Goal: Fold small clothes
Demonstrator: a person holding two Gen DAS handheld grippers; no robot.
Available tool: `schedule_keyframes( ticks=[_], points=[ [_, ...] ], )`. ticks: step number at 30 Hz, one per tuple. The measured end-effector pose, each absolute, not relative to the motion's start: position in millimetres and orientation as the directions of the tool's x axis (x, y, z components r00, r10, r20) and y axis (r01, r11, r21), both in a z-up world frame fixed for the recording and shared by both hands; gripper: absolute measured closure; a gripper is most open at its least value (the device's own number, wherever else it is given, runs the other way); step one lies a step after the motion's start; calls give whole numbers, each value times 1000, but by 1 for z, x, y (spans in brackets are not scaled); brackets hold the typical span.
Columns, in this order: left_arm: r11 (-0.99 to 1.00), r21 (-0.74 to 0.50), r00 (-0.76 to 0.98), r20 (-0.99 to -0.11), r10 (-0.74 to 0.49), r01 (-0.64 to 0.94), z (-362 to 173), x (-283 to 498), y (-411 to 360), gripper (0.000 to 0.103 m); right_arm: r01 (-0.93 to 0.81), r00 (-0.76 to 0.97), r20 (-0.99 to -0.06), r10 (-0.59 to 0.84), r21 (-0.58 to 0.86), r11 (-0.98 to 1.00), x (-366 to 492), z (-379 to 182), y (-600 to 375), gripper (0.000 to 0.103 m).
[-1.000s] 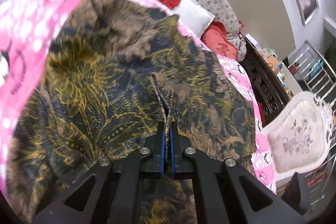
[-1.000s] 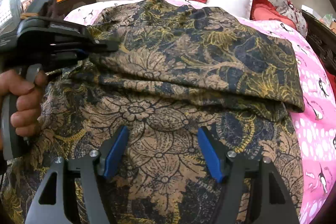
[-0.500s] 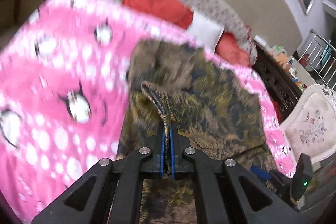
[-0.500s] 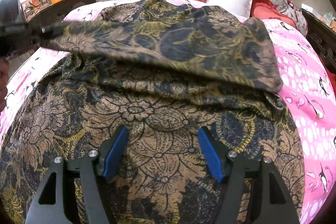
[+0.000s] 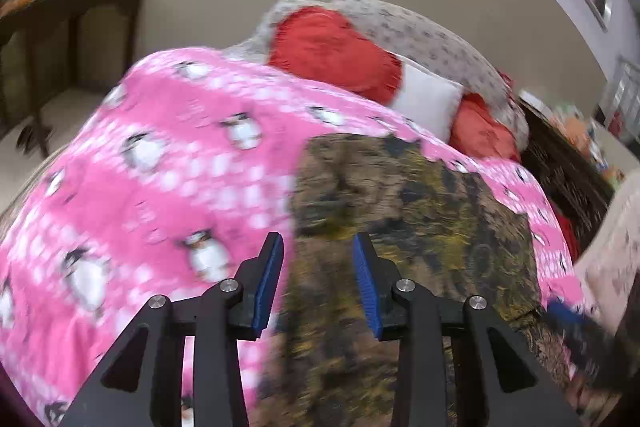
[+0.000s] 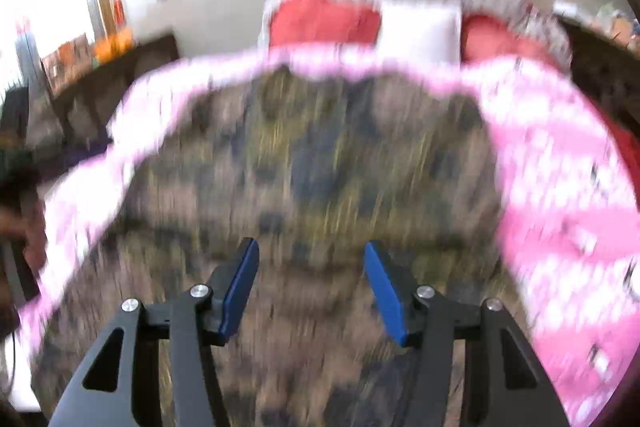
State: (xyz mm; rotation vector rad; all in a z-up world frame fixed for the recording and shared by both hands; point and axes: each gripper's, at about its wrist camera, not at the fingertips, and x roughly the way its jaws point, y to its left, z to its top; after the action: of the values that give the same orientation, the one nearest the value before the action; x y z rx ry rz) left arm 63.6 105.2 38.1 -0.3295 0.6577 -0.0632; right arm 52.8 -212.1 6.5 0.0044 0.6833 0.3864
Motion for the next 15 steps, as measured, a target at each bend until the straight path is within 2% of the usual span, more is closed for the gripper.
schedule_keyframes(
  ticks=[2, 3, 4, 5, 6, 7, 8, 9, 12, 14, 15],
  points=[
    [948, -318, 750, -630, -202, -12, 29, 80, 88, 88, -331, 712, -610, 347, 144, 933, 77, 14, -218, 44],
    [951, -308, 733, -648, -206, -5, 22, 88, 81, 88, -328, 688, -632, 357, 168, 930, 92, 11, -221, 48],
    [966, -259, 706, -687, -170, -20, 12, 98, 71, 89, -336, 643, -662, 385, 208, 919, 109, 4, -227, 56],
    [975, -220, 690, -712, -133, -40, 2, 102, 67, 89, -323, 616, -693, 375, 212, 922, 123, -4, -235, 76],
    [978, -201, 676, -729, -112, -55, -8, 104, 66, 89, -288, 605, -726, 328, 185, 940, 134, -12, -243, 84],
    [978, -199, 663, -741, -109, -62, -20, 105, 67, 89, -232, 590, -765, 258, 145, 962, 145, -23, -259, 84],
    [979, -197, 677, -728, -108, -56, -26, 101, 68, 89, -188, 577, -789, 212, 124, 974, 151, -31, -276, 101],
    [982, -185, 709, -698, -101, -43, -30, 95, 67, 89, -130, 583, -794, 169, 114, 985, 153, -37, -301, 103],
    [983, -178, 709, -699, -90, -51, -32, 94, 67, 89, 34, 569, -822, 32, 62, 998, 153, -43, -347, 103],
    [986, -158, 708, -703, -73, -56, -32, 94, 66, 89, 81, 591, -805, 61, 134, 988, 150, -38, -370, 103],
    [987, -150, 707, -704, -66, -57, -32, 93, 64, 89, 78, 626, -778, 56, 133, 988, 147, -28, -370, 99]
  ],
)
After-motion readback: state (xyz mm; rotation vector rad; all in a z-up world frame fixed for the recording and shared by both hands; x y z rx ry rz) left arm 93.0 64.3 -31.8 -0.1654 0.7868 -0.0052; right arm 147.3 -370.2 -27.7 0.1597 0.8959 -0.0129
